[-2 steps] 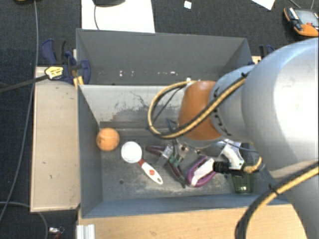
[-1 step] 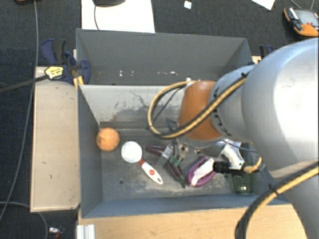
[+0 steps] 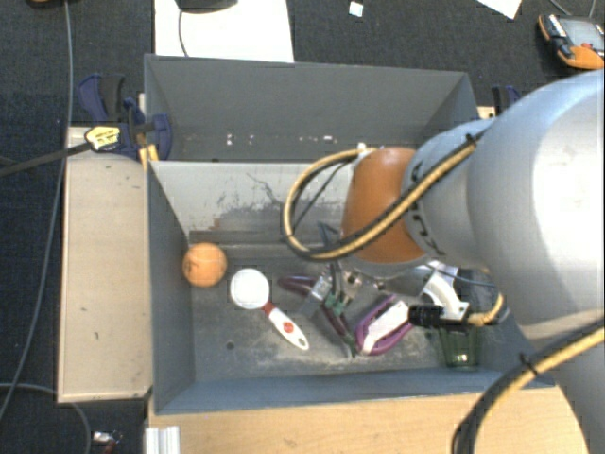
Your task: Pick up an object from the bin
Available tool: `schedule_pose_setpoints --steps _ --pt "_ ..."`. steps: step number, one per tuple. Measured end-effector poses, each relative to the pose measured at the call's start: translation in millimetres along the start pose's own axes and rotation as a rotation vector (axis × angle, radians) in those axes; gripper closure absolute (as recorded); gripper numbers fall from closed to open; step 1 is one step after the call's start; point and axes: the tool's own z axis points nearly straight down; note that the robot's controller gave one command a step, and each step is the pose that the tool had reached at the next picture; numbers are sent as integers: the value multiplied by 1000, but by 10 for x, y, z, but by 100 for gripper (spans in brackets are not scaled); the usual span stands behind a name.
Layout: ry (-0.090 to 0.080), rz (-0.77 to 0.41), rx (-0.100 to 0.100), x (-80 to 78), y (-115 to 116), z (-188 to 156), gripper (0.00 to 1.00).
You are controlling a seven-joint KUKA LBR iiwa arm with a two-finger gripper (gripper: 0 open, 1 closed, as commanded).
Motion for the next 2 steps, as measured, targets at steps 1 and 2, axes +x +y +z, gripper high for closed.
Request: schedule_pose_setpoints --steps 1,2 --pt "-2 -2 -2 -8 6 -330 100" --pt "-6 -4 -6 -16 16 -602 100"
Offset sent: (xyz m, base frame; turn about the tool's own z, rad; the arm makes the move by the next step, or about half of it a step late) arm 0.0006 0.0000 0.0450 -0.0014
